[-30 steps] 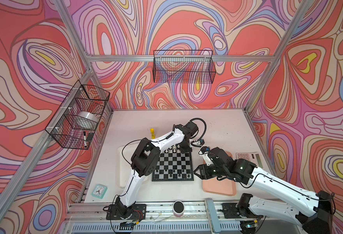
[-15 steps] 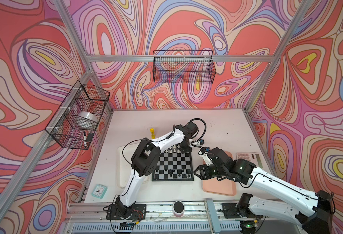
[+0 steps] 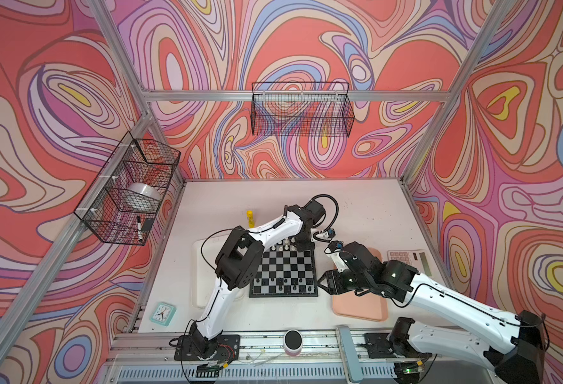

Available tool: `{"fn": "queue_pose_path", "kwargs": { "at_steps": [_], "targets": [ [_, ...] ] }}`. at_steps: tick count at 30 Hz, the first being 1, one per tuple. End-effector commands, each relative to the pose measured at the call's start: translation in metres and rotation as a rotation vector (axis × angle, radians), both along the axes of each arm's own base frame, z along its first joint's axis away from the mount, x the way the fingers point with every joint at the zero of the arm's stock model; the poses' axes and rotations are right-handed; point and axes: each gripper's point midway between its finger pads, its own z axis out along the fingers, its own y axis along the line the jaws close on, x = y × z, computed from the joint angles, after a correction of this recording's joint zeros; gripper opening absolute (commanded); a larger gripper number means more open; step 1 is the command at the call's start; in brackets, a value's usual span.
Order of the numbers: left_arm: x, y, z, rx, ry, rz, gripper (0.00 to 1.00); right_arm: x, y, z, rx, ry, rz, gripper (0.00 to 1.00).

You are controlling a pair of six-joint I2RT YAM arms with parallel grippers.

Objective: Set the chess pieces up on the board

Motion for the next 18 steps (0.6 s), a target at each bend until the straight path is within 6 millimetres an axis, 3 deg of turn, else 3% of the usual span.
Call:
{"fn": "queue_pose_path", "kwargs": {
  "at_steps": [1,18],
  "targets": [
    [-0.0049,-0.0002,-0.0126,0.028,0.012,-0.023,0.18,0.0015,-0.0005,-0.0043,-0.004,0.001,0.001,0.56],
    [-0.004,-0.0012,-0.0095,0.022,0.006,-0.023,0.22,0.0018,-0.0009,-0.0055,-0.007,-0.001,0.002,0.56]
  ]
}}
